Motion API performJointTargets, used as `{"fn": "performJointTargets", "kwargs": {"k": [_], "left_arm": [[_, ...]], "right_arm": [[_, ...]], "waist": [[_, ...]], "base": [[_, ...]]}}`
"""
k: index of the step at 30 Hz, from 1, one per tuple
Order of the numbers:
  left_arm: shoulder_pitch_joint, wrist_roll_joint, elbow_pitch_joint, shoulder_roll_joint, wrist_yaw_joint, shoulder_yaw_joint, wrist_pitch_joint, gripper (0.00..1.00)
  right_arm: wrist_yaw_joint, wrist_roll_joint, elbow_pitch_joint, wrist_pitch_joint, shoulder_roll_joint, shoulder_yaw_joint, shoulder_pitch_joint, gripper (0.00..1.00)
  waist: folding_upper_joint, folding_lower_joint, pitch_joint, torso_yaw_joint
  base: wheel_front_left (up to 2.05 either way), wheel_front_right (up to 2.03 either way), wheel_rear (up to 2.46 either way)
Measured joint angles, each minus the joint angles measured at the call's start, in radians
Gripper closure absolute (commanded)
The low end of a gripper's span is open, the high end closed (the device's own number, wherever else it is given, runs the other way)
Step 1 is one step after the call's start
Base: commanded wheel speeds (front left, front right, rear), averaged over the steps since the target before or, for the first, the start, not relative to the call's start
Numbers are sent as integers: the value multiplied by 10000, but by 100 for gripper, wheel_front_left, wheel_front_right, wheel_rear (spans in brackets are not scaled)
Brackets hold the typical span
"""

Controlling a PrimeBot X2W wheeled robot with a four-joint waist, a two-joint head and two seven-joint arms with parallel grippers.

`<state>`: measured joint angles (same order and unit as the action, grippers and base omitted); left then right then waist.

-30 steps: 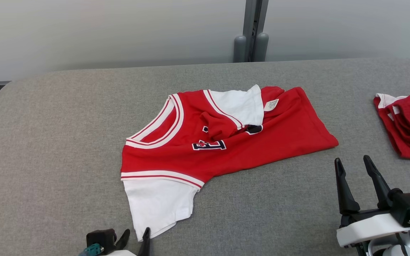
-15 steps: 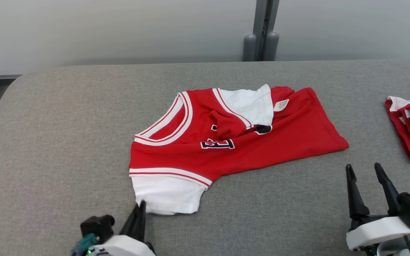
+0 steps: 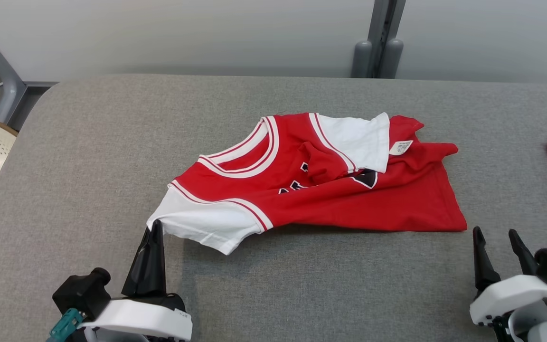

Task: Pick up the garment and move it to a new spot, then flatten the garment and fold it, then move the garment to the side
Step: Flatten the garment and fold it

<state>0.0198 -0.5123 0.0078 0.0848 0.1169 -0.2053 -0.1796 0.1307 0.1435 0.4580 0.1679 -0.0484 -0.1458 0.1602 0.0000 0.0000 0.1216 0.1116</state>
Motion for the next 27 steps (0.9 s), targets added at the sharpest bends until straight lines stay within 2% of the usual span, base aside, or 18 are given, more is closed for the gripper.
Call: {"fn": "performJointTargets", "kwargs": {"k": [4,16,17,18,20,24,26,27], "left_arm": [[146,-2,-134,-4,77,-27,33,100],[8,-92,81,-61,73,-165,-111,100],[-14,-94,115,-63,71,-167,-148,100],[-32,-109,150,-69,65,-165,-157,100],[-45,-132,222,-77,61,-167,-192,100],[-86,-176,330,-92,61,-192,-268,100],[-95,-178,351,-98,59,-194,-288,100],[-107,-178,349,-100,56,-192,-334,100]], "right_arm": [[0,107,857,-247,4,102,661,0],[0,-800,3085,-481,4,-148,2122,0],[0,-832,3235,-546,2,-142,2218,4],[0,-834,3338,-546,-2,-146,2310,16],[0,-874,3567,-619,-12,-142,2474,49],[0,-780,3979,-711,-19,-15,2723,72],[2,-616,4144,-713,-21,54,2842,100],[2,-510,4203,-654,-15,96,2897,100]], "waist": [[0,0,157,104],[0,0,552,492],[0,0,568,525],[0,0,584,551],[0,0,606,588],[0,0,609,612],[0,0,595,606],[0,0,589,600]], "base": [[0,0,0],[0,0,0],[0,0,0],[0,0,0],[0,0,0],[0,0,0],[0,0,0],[0,0,0]]}}
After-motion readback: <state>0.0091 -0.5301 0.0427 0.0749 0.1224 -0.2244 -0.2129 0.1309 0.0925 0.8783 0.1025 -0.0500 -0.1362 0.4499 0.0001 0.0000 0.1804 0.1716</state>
